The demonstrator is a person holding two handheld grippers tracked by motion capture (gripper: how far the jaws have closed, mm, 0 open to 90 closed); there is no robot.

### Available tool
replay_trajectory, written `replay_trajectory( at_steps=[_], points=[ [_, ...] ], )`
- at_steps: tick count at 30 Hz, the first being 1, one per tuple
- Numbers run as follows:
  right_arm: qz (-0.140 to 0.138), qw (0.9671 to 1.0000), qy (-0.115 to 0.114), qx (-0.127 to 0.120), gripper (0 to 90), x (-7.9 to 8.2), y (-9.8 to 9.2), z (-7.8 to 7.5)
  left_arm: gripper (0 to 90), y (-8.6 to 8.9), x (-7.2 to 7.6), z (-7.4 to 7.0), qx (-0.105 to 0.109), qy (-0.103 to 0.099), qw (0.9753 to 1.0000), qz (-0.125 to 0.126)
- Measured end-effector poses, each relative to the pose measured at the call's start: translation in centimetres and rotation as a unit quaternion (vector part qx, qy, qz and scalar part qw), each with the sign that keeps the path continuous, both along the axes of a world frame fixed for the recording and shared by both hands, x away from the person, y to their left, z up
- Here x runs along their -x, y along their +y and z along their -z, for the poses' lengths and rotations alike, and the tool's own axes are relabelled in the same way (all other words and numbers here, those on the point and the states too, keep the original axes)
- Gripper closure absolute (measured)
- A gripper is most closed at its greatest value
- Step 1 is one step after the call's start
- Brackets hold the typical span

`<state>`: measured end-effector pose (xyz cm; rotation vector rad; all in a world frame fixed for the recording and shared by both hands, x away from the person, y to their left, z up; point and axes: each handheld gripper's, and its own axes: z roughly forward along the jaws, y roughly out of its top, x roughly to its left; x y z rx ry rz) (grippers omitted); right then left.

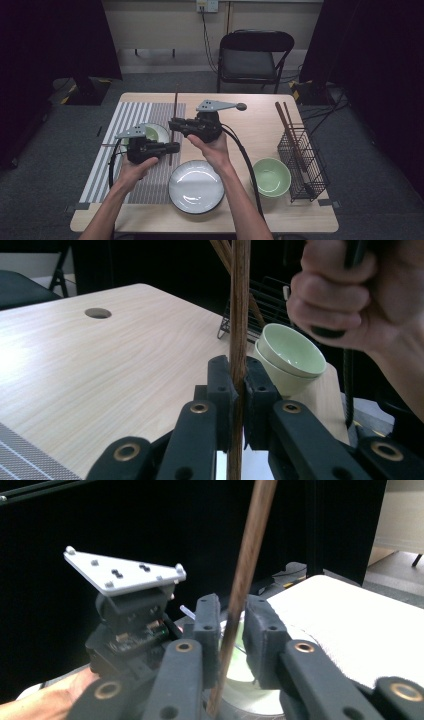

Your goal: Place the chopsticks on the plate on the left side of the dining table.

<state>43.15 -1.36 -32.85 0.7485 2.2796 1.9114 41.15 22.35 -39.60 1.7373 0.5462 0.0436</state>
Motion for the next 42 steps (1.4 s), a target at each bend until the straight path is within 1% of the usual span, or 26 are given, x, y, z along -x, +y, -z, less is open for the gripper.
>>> replay_trajectory(
  at_steps=[2, 4, 6, 8, 9, 11, 12, 14, 15, 18, 20, 22, 24, 27, 28, 30, 33, 34, 35, 37, 38, 40, 42],
  points=[
    [-0.002, 1.0, 0.005, 0.004, 76.3, 0.1, 0.3, 0.6, 84.7, -0.1, 0.0, 0.0, -0.002, 0.002, 1.0, 0.002],
    [-0.005, 0.9999, 0.008, 0.006, 81.8, 0.1, 0.6, 1.0, 84.6, -0.4, 0.0, 0.1, 0.001, 0.003, 1.0, 0.007],
    [-0.01, 0.9999, 0.008, 0.004, 83.6, 0.1, 0.8, 1.1, 84.5, -0.5, 0.0, 0.1, 0.002, 0.004, 1.0, 0.003],
    [-0.017, 0.9998, 0.007, 0.004, 84.0, 0.1, 0.8, 1.0, 83.6, -0.4, 0.0, 0.1, 0.009, 0.006, 0.9999, 0.005],
    [-0.018, 0.9998, 0.006, 0.004, 84.4, 0.1, 0.8, 0.9, 83.2, -0.3, 0.0, 0.1, 0.005, 0.004, 1.0, 0.001],
    [-0.019, 0.9998, 0.007, -0.002, 84.7, 0.1, 0.6, 0.7, 82.2, -0.2, 0.0, 0.1, 0.014, 0.004, 0.9999, 0.003],
    [-0.023, 0.9997, 0.007, -0.004, 84.7, 0.0, 0.4, 0.6, 82.2, -0.1, 0.0, 0.1, 0.015, 0.004, 0.9999, 0.005],
    [-0.021, 0.9998, 0.005, 0.002, 84.8, 0.1, 0.4, 0.5, 82.0, -0.2, 0.0, 0.1, 0.014, 0.002, 0.9999, 0.006],
    [-0.026, 0.9996, 0.008, -0.001, 84.9, 0.1, 0.4, 0.5, 82.0, -0.2, 0.0, 0.1, 0.014, 0.002, 0.9999, 0.008],
    [-0.025, 0.9996, 0.009, 0.001, 84.8, 0.1, 0.4, 0.7, 83.0, -0.3, 0.1, 0.1, 0.01, 0.002, 0.9999, 0.009],
    [-0.022, 0.9997, 0.009, -0.002, 83.7, 0.1, 0.3, 0.8, 84.2, -0.4, 0.1, 0.1, 0.01, 0.001, 0.9998, 0.015],
    [-0.012, 0.9999, 0.004, 0.006, 79.8, 0.0, 0.2, 0.8, 84.7, -0.5, 0.2, 0.1, 0.012, 0.002, 0.9999, 0.012],
    [0.003, 1.0, 0.001, 0.008, 68.8, -0.1, -0.1, 0.6, 84.7, -0.6, 0.2, 0.1, 0.01, 0.003, 0.9998, 0.018],
    [0.02, 0.9998, -0.004, 0.008, 56.5, -0.3, -0.7, 0.3, 84.7, -0.7, 0.2, 0.0, 0.002, 0.004, 0.9997, 0.022],
    [0.023, 0.9997, -0.007, 0.008, 54.7, -0.3, -0.8, 0.2, 84.7, -0.8, 0.2, 0.1, -0.001, 0.005, 0.9996, 0.027],
    [0.029, 0.9994, -0.017, 0.007, 50.1, -0.4, -1.1, -0.2, 84.7, -1.0, 0.2, 0.1, -0.01, 0.003, 0.9996, 0.027],
    [0.047, 0.9982, -0.031, 0.022, 44.6, -0.4, -1.5, -0.5, 84.8, -1.1, 0.2, 0.1, -0.009, 0.004, 0.9995, 0.031],
    [0.053, 0.9977, -0.035, 0.025, 42.8, -0.4, -1.7, -0.6, 84.8, -1.1, 0.3, 0.1, -0.012, 0.003, 0.9995, 0.028],
    [0.058, 0.9973, -0.035, 0.028, 41.7, -0.5, -1.9, -0.6, 84.8, -1.1, 0.3, 0.1, -0.011, 0.003, 0.9996, 0.026],
    [0.063, 0.9969, -0.036, 0.03, 40.9, -0.5, -2.1, -0.6, 84.9, -1.1, 0.4, 0.1, -0.022, -0.002, 0.9996, 0.017],
    [0.065, 0.9966, -0.035, 0.035, 38.9, -0.6, -2.2, -0.5, 84.9, -1.1, 0.4, 0.1, -0.023, 0.0, 0.9996, 0.018],
    [0.067, 0.9966, -0.031, 0.038, 37.8, -0.7, -2.4, -0.3, 84.9, -1.0, 0.4, 0.2, -0.019, 0.003, 0.9997, 0.015],
    [0.072, 0.9961, -0.033, 0.039, 35.9, -0.9, -2.6, -0.1, 84.9, -0.9, 0.3, 0.3, -0.013, 0.005, 0.9998, 0.015]
  ],
)
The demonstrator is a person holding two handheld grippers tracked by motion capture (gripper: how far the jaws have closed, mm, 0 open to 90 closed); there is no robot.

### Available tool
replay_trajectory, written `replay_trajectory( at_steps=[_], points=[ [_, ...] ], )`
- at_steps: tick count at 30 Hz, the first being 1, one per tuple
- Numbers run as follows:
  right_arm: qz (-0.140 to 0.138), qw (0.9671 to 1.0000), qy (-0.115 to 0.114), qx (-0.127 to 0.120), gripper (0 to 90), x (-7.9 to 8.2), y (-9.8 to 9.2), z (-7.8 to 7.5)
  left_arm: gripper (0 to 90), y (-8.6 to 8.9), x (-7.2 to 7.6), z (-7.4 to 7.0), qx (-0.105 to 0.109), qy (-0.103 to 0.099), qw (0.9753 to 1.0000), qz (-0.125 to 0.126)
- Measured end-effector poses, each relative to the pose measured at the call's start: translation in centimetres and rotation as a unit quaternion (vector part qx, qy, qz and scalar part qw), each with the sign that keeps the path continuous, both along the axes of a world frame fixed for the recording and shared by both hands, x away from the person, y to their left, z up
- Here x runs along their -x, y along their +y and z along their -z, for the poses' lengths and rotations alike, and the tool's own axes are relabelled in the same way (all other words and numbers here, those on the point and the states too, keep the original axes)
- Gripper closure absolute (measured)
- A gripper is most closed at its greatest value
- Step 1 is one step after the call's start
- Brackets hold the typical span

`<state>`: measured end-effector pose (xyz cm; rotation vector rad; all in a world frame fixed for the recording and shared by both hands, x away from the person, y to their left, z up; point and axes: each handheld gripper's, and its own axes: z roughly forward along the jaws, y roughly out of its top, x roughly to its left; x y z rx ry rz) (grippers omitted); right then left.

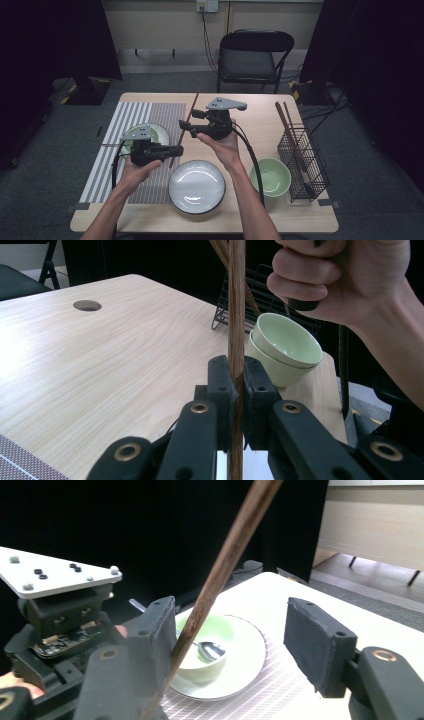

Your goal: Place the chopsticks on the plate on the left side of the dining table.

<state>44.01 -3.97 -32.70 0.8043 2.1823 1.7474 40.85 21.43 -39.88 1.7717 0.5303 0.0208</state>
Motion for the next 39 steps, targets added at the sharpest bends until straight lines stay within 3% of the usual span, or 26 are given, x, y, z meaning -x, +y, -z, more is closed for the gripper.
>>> replay_trajectory(
  at_steps=[9, 14, 20, 26, 28, 39],
  points=[
    [0.018, 0.9998, 0.008, 0.002, 30.5, -0.5, -0.9, 0.6, 84.9, 0.3, 0.0, 0.0, 0.012, 0.006, 0.9999, -0.004],
    [0.032, 0.9995, 0.009, 0.0, 28.5, -0.7, -1.5, 0.8, 84.9, 0.5, -0.2, 0.1, 0.003, -0.001, 1.0, -0.006],
    [0.048, 0.9989, -0.003, 0.0, 27.2, -0.8, -1.9, 0.5, 84.9, 0.4, -0.1, 0.3, -0.003, -0.002, 0.9999, -0.01],
    [0.041, 0.999, -0.008, -0.014, 21.3, -0.9, -2.4, 0.1, 84.9, 0.1, -0.1, 0.4, -0.002, 0.003, 1.0, -0.008],
    [0.057, 0.9982, -0.013, -0.011, 21.4, -0.9, -2.5, -0.2, 84.9, 0.1, 0.0, 0.4, -0.001, 0.001, 1.0, -0.007],
    [0.073, 0.9973, 0.001, -0.004, 19.6, -1.5, -3.3, 0.6, 84.9, 0.6, 0.0, 0.2, -0.004, 0.001, 0.9998, -0.017]
  ],
)
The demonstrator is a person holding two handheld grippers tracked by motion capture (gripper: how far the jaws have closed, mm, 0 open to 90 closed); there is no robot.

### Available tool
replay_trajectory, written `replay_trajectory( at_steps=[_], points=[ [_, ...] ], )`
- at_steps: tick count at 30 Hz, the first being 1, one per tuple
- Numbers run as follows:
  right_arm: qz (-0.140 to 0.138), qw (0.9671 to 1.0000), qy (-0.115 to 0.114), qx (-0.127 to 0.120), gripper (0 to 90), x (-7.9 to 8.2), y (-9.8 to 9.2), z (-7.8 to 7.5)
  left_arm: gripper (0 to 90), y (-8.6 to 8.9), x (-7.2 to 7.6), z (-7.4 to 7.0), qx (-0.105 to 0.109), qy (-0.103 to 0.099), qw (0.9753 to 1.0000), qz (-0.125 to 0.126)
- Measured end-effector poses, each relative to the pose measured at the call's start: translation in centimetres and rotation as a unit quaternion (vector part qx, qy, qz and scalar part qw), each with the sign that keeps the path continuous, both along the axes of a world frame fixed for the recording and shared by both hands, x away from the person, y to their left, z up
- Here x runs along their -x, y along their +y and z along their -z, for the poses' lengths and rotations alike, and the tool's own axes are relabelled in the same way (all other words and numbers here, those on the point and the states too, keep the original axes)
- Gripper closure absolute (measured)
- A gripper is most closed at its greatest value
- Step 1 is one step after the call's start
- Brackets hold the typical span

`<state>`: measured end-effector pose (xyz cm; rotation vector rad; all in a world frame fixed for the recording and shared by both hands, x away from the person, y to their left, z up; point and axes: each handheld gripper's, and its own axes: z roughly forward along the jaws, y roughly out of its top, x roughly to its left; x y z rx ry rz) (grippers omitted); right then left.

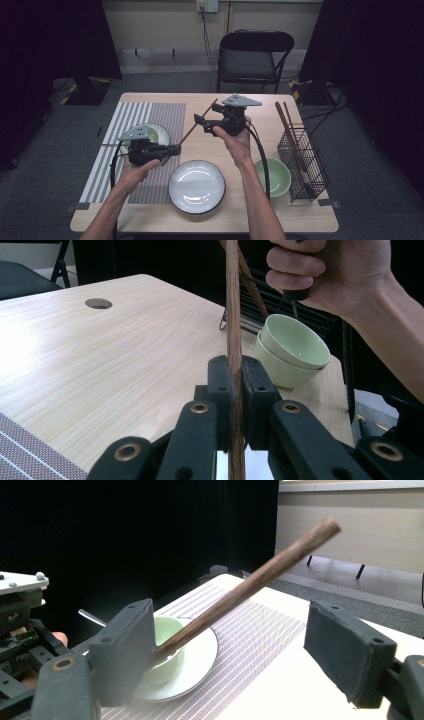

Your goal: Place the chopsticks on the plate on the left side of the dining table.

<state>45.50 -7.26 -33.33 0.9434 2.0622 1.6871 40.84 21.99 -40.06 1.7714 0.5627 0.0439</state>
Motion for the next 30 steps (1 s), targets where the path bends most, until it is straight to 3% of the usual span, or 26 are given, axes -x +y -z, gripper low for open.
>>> replay_trajectory(
  at_steps=[8, 20, 30],
  points=[
    [0.01, 0.9999, 0.003, 0.004, 19.7, 0.0, -0.7, 0.6, 84.9, -0.2, -0.1, 0.1, 0.003, 0.001, 1.0, -0.002],
    [0.02, 0.9997, 0.013, 0.007, 20.7, -0.2, -1.0, 1.7, 84.9, 0.9, -0.1, -0.2, 0.016, 0.0, 0.9998, -0.014],
    [0.023, 0.9996, 0.017, 0.008, 20.8, -0.4, -1.2, 2.0, 85.0, 1.3, 0.0, -0.4, 0.014, -0.008, 0.9996, -0.021]
  ],
)
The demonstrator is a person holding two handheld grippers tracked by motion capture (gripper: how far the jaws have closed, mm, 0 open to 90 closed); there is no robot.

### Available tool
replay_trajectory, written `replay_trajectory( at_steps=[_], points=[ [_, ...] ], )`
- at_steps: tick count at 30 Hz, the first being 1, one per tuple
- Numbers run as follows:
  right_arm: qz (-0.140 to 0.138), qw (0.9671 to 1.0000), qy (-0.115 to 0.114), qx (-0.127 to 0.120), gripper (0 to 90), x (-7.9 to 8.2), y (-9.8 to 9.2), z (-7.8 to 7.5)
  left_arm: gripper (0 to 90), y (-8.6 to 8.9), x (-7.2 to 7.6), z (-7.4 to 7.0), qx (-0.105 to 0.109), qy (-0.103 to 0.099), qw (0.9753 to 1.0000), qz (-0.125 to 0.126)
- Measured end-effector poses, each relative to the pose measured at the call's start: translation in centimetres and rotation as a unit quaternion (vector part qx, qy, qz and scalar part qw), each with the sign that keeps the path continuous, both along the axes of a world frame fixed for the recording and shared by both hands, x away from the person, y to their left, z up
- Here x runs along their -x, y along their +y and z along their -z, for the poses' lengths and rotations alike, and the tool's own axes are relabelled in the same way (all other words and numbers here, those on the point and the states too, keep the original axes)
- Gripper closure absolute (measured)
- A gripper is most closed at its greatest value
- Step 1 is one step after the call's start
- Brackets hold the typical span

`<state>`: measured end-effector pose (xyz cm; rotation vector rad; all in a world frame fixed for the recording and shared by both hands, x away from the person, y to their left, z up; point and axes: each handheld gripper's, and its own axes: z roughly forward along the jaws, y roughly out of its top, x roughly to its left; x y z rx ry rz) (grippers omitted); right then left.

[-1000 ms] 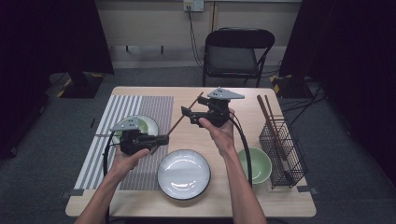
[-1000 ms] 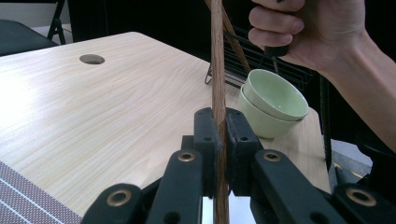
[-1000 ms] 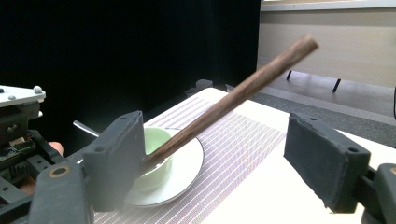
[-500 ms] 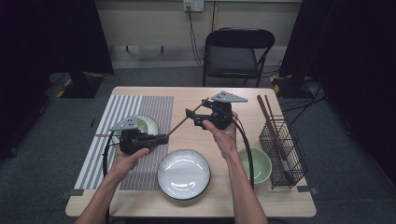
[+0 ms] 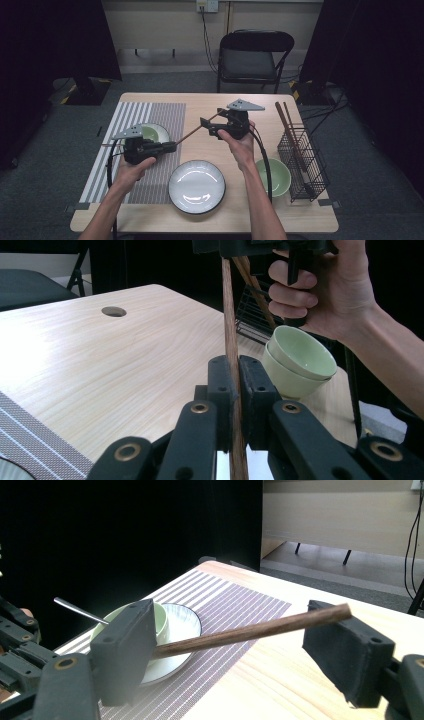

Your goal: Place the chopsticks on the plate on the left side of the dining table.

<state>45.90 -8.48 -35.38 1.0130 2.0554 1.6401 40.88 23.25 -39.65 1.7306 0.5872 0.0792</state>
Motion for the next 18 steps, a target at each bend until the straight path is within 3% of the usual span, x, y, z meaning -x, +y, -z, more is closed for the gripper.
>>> replay_trajectory(
  at_steps=[18],
  points=[
    [0.009, 0.9999, 0.014, -0.001, 21.5, -0.2, -0.57, 0.98, 85.0, 0.42, -0.16, 0.0, 0.006, 0.008, 0.9999, -0.005]
  ],
)
